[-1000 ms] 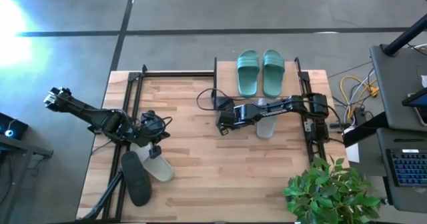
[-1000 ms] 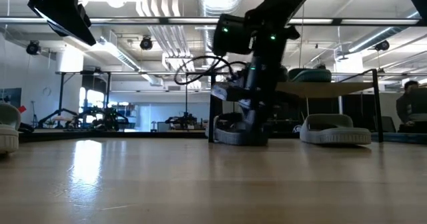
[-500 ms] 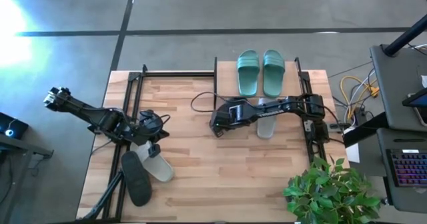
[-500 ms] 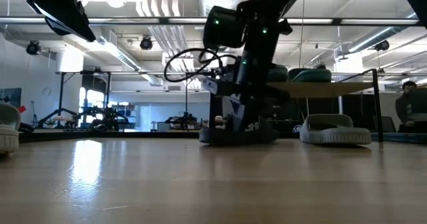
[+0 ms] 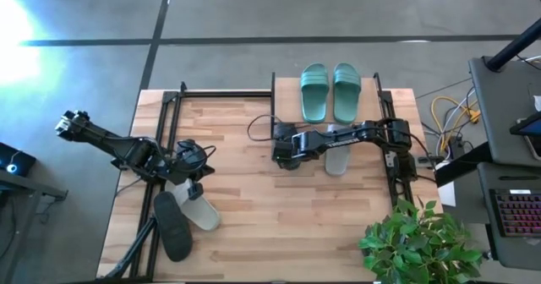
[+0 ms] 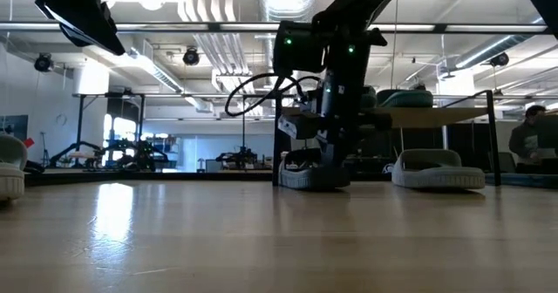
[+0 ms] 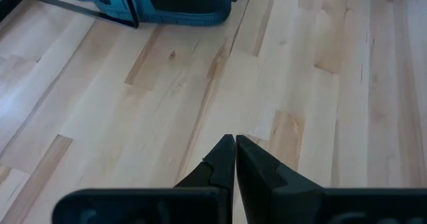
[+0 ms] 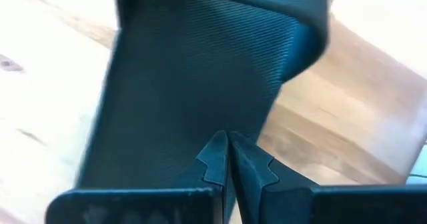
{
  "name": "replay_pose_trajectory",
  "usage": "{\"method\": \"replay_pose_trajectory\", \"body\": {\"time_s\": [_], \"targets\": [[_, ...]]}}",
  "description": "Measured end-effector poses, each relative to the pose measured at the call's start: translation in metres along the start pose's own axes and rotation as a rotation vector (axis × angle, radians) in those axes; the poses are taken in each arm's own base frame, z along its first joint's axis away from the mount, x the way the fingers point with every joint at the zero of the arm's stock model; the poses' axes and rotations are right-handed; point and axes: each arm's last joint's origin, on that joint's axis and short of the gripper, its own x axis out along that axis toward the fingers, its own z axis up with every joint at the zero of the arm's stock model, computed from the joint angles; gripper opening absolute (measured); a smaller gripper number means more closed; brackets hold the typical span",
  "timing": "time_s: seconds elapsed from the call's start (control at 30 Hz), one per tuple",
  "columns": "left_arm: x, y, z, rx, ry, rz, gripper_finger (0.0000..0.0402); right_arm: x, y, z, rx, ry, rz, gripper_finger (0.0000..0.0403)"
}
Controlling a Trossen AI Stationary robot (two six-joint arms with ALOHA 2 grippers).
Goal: Pick and place slides into the shelf
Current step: Adjust the black slipper under the shelf
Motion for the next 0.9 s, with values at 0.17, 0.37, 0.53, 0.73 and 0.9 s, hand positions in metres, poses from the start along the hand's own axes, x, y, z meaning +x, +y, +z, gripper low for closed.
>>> {"method": "replay_pose_trajectory", "body": {"time_s": [0.17,0.37,0.53,0.73,0.9], "targets": [[0.0,0.0,0.0,0.001,0.001,0.001,0.0,-0.001,0.003,0.002,0.006,-0.01,0.029,0.0008],[0.0,0.0,0.0,0.002,0.002,0.001,0.0,-0.01,0.007,0.008,0.009,-0.014,0.049,0.0008],[0.0,0.0,0.0,0.002,0.002,0.001,0.0,-0.032,0.009,0.016,-0.019,0.041,0.058,0.0008],[0.0,0.0,0.0,0.003,0.002,0.001,0.0,-0.041,0.008,0.005,-0.045,0.358,0.175,0.0008],[0.0,0.0,-0.001,0.003,0.003,0.001,0.0,-0.04,0.014,-0.015,-0.077,0.455,0.226,0.0008]]}}
